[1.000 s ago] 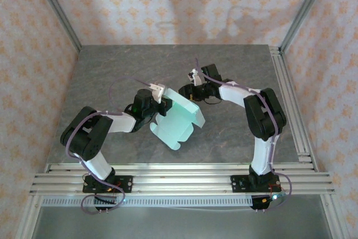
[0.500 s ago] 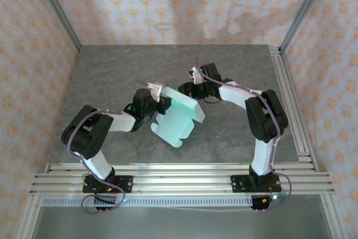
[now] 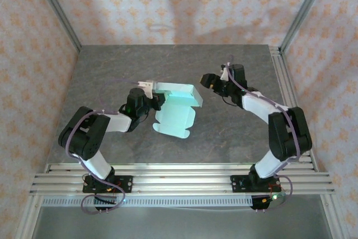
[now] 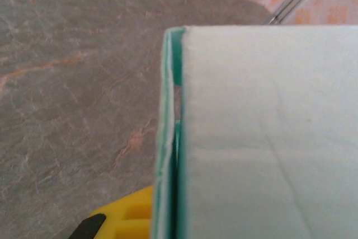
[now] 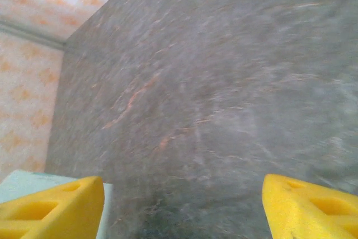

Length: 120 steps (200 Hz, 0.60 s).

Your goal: Fold the paper box

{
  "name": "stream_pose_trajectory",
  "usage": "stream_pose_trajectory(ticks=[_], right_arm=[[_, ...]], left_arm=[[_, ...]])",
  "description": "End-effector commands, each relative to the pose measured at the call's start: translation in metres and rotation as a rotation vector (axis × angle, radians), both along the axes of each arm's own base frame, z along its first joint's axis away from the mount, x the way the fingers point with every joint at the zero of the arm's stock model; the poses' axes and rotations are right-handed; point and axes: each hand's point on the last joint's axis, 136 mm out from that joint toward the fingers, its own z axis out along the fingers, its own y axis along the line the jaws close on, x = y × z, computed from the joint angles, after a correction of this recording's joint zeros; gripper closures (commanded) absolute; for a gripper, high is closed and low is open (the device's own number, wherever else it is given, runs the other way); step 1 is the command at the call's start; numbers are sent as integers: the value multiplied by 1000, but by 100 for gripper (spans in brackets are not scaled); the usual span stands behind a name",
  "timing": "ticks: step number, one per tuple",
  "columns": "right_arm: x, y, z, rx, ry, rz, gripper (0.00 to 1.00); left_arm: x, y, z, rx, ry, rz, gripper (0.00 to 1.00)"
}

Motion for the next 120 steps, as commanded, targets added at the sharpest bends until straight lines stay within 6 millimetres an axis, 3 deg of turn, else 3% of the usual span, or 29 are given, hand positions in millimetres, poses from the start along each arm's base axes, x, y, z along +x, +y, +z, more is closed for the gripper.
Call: stream_pose_trajectory(ticks=[1, 26, 45, 86, 120], right_arm=[[-1, -20, 28, 23, -81, -95, 27], [-18, -5, 47, 127, -113, -16, 29], [-26, 8, 66, 236, -153, 37, 30], [-42, 45, 105, 357, -252, 203, 29], [-55, 76, 121, 409, -279, 321, 29]], left_arm=[[9, 9, 46, -147, -77, 86, 100], [10, 23, 66, -245, -75, 191, 100], [9, 24, 81, -287, -80, 198, 100], [12, 25, 85, -306, -67, 217, 100], [13, 20, 95, -343, -71, 195, 100]])
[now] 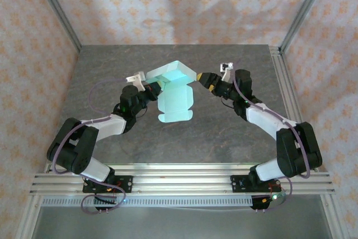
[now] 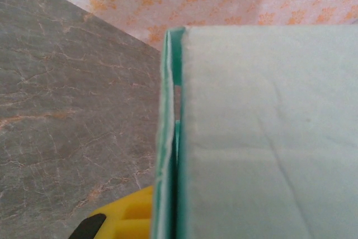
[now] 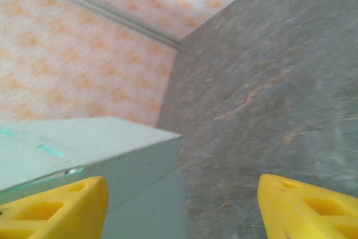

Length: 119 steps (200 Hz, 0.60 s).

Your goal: Fold the paper box

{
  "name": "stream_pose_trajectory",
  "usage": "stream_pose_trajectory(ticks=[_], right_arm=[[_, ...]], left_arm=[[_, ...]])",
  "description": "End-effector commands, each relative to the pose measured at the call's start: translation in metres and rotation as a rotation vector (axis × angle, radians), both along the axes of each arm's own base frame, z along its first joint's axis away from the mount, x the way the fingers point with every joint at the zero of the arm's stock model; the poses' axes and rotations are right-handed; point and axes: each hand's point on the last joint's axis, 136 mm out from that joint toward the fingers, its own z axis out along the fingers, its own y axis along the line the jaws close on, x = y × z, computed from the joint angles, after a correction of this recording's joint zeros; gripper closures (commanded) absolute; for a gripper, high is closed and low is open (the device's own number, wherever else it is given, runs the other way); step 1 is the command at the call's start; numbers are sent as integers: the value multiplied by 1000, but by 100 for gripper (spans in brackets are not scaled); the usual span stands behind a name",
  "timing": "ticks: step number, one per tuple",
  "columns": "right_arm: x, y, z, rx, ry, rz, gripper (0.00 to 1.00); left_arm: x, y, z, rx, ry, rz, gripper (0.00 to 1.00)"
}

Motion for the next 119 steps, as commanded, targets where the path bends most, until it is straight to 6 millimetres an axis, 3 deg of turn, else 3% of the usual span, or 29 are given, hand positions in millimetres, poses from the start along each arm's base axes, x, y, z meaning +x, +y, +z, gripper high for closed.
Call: stream_pose_trajectory(ticks=[1, 69, 119], right_arm=[[-10, 26, 39, 86, -115, 119, 29], [-13, 46, 45, 179, -102, 186, 35], [-21, 40, 48, 183, -125, 168, 33]], left_arm=[[7, 1, 26, -54, -51, 15, 100], [8, 3, 19, -21, -39, 22, 100], [10, 6, 13, -12, -34, 42, 100]])
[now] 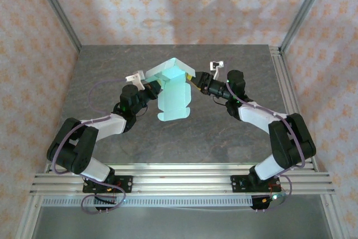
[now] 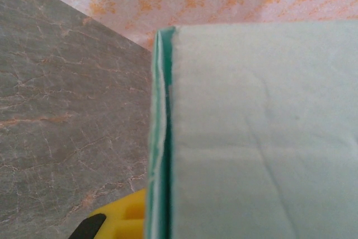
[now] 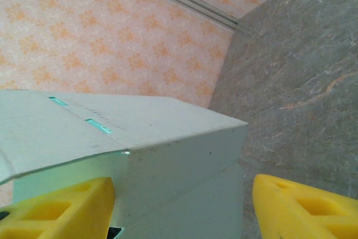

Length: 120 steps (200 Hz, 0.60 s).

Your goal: Fold the paper box

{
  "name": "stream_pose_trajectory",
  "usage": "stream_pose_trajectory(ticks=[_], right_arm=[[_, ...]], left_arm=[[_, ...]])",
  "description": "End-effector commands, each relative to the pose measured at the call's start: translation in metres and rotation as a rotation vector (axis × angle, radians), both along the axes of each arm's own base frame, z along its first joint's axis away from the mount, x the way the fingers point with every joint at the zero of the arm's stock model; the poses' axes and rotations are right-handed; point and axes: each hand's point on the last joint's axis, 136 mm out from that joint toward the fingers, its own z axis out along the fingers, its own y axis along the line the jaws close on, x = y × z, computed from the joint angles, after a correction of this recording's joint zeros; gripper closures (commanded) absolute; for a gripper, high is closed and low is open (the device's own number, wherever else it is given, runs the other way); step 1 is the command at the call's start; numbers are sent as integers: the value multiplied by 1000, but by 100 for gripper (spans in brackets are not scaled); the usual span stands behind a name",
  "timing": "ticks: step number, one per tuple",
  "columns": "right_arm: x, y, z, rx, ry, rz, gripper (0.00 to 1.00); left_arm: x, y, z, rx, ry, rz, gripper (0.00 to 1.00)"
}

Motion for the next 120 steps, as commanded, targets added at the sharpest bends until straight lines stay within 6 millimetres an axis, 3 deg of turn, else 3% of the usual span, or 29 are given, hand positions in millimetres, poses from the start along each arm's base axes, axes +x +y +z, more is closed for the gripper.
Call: stream_pose_trajectory(ticks=[1, 34, 78, 120], right_arm=[[-12, 1, 27, 40, -96, 23, 33], [-7, 6, 25, 51, -64, 28, 35], [-5, 11, 24, 90, -27, 43, 48], [-5, 12, 10, 56, 25, 34, 61]], left_arm=[[7, 5, 8, 8, -32, 31, 100], [8, 2, 5, 7, -32, 14, 100], [8, 3, -2, 25, -21, 18, 100], [8, 4, -4, 30, -21, 23, 100]])
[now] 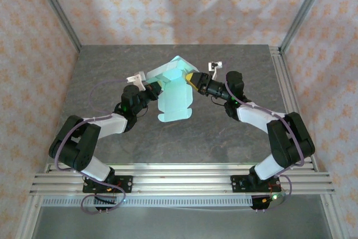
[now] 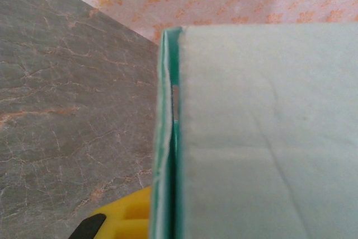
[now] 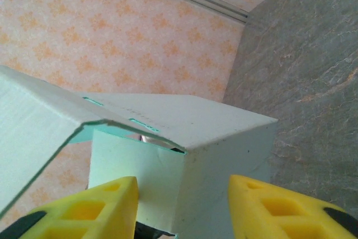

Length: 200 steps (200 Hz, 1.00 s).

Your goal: Fold the paper box

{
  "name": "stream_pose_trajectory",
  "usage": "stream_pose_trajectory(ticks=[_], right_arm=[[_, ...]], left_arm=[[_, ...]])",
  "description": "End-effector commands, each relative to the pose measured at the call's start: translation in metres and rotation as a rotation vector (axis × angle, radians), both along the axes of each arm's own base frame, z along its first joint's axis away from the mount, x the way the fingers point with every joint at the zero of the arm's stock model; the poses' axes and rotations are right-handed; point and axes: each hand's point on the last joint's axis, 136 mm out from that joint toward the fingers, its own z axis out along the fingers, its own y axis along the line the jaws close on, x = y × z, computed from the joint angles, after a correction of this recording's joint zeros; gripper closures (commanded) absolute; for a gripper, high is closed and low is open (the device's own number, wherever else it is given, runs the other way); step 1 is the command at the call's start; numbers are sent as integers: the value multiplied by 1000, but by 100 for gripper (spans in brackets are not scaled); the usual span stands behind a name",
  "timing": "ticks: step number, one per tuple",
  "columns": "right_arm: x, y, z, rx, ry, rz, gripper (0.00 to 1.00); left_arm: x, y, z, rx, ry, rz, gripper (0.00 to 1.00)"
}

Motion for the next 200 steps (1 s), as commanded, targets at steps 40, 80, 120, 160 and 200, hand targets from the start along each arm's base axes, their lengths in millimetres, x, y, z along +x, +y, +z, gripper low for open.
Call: stream_pose_trajectory(ticks=[40, 80, 120, 160, 200], right_arm=[[1, 2, -5, -59, 6, -7, 79], [1, 1, -5, -65, 10, -9, 93], [4, -1, -12, -101, 20, -33, 70], [4, -1, -15, -110, 28, -35, 96], [5, -9, -12, -126, -1, -66, 51]], left_arm=[[5, 7, 8, 31, -39, 34, 100], [5, 8, 5, 37, -38, 37, 100], [5, 9, 3, 46, -34, 39, 100], [5, 10, 2, 52, -33, 45, 100], [4, 15, 1, 62, -28, 71, 100]])
